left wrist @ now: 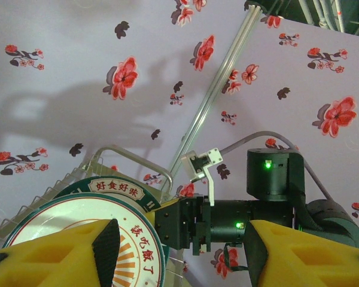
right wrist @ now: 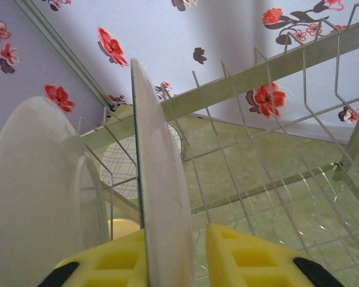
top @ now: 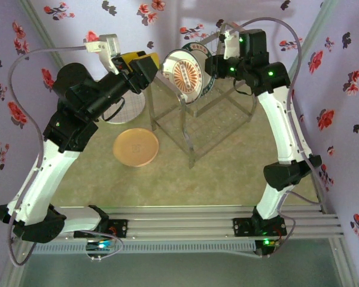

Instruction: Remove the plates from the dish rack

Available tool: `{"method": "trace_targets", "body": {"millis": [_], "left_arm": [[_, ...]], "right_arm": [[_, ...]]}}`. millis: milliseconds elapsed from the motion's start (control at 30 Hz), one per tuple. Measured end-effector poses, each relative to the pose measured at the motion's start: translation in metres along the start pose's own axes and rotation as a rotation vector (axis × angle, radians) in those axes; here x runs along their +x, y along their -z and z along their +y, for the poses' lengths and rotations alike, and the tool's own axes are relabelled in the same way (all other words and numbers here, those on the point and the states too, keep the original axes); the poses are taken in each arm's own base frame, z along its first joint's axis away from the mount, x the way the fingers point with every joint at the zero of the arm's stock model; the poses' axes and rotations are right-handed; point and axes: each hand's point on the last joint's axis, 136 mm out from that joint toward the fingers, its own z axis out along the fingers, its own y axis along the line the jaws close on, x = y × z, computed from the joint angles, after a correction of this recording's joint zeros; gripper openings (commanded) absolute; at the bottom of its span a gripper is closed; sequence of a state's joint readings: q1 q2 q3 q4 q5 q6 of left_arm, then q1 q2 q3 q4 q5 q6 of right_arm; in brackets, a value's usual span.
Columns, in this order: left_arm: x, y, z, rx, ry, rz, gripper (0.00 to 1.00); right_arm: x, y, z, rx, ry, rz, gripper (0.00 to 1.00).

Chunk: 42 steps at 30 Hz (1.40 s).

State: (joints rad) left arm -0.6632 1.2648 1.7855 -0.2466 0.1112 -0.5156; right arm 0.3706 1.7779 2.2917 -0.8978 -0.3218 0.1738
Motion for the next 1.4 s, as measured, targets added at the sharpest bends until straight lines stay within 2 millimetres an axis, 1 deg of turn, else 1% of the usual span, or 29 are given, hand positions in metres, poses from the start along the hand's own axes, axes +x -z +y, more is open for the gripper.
{"method": "trace_targets", "body": {"millis": [200, 367, 567, 1100, 1233, 1300, 1400], "left_arm": [[0.000, 0.000, 0.000, 0.000, 0.000, 0.000, 0.59], [0.000, 0.000, 0.000, -0.001, 0.000, 0.000, 0.59], [0.000, 0.000, 0.001, -0.005, 0.000, -0.002, 0.59], [0.001, -0.001, 0.002, -0.007, 0.001, -0.002, 0.59], [0.001, -0.001, 0.002, -0.007, 0.001, -0.002, 0.59], [0.002, -0.002, 0.002, -0.007, 0.002, -0.002, 0.59], [0.003, -0.004, 0.003, -0.008, 0.008, 0.001, 0.59]], "right_arm": [[-0.002, 0.004, 0.008, 0.009, 0.039, -0.002, 0.13], [-0.002, 0.000, -0.002, 0.071, 0.070, 0.002, 0.06], [-0.003, 0.001, 0.000, 0.101, 0.106, 0.001, 0.00], [-0.011, 0.010, 0.005, 0.172, 0.169, -0.032, 0.00], [-0.020, 0.023, 0.005, 0.201, 0.179, -0.073, 0.00], [-0.025, 0.034, 0.006, 0.216, 0.185, -0.095, 0.00], [-0.033, 0.056, 0.009, 0.242, 0.203, -0.137, 0.00]]}}
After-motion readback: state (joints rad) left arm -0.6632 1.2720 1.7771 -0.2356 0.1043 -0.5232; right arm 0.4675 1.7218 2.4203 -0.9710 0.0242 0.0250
